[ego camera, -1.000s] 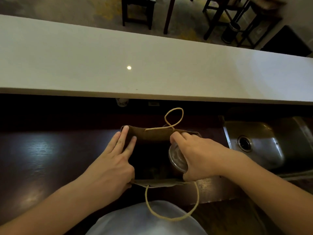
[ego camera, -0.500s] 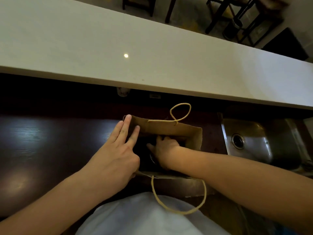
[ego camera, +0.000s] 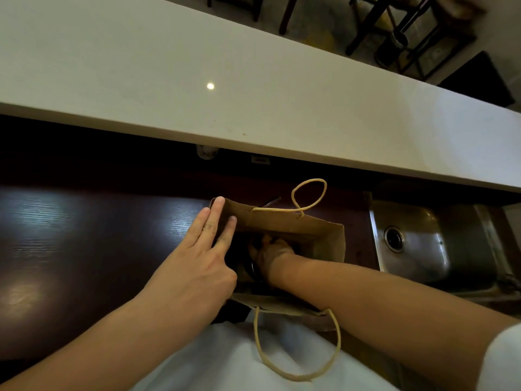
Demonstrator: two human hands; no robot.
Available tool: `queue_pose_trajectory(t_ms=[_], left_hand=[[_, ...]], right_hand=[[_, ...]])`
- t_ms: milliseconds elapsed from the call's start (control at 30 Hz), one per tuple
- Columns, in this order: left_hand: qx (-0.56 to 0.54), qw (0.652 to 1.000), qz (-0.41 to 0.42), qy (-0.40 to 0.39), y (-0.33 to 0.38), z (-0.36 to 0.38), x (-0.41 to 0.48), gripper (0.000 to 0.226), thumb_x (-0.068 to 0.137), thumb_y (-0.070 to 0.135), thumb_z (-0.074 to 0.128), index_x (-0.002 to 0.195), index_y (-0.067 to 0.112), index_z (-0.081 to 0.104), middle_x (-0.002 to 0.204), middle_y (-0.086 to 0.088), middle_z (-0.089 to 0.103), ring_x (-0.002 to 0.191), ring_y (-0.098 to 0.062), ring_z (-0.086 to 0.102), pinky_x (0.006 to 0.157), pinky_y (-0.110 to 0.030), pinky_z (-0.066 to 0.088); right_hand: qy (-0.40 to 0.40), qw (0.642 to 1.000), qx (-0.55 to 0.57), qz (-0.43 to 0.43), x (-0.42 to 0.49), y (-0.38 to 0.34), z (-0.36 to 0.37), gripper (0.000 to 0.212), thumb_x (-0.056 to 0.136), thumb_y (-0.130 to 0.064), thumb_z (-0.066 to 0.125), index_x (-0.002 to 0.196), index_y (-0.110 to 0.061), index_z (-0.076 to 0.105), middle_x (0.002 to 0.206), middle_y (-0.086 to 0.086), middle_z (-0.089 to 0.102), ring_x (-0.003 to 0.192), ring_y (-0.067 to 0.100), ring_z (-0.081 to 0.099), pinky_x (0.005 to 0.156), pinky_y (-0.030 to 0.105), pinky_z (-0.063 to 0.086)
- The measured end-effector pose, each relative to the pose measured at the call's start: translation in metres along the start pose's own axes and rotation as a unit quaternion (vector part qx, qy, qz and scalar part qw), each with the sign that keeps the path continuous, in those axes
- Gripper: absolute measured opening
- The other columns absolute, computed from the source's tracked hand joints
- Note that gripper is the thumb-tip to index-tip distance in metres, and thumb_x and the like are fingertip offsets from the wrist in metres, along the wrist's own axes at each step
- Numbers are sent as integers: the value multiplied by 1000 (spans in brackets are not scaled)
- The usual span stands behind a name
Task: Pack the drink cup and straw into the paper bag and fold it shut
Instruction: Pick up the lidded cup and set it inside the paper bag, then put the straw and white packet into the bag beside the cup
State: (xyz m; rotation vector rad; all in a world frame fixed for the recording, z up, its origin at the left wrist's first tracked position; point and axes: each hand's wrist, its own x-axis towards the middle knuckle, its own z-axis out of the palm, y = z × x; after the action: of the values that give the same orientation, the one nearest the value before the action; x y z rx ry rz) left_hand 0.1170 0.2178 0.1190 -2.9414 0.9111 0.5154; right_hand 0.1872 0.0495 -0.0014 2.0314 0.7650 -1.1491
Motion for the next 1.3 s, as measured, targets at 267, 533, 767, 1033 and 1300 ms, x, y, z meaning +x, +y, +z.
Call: queue_pose_trajectory(t_ms=[267,533,767,1033,1300], left_hand=[[6,1000,1,20,2,6,-3,16,82,44,63,83,33,76,155,-28,9,133,-65,-22,112,-62,-19],[12,1000,-4,27,2,5,-5,18,56,48,85,62,34,76,144,-29,43,136,-64,11,111,-61,7],[-20,997,1,71,7,9,-8,23,46,45,92,58,35,75,137,-29,52,134,-63,22,108,-60,16],[3,997,-10,77,18,9,-10,12,57,41,84,59,35,74,144,-27,46,138,-63,12,113,-63,11],[22,998,-16,59,27,12,-17,10,59,41,73,69,43,75,152,-21,35,143,-58,5,113,-62,12]], right_hand=[[0,992,123,-2,-50,14,-17,91,89,-36,66,156,-21,6,146,27,37,125,43,49,97,49,49],[187,825,531,-57,-230,107,-24,41,77,-70,54,100,-38,68,79,-9,76,69,5,72,64,25,61],[264,649,705,111,-182,117,78,12,95,-15,60,99,-11,71,81,9,76,65,18,72,57,26,60],[240,665,698,115,-81,105,96,12,93,-6,60,97,-5,71,85,17,75,79,37,73,70,48,60],[296,744,596,65,-9,115,70,27,86,-13,67,113,-9,69,108,11,71,102,28,64,83,31,48]])
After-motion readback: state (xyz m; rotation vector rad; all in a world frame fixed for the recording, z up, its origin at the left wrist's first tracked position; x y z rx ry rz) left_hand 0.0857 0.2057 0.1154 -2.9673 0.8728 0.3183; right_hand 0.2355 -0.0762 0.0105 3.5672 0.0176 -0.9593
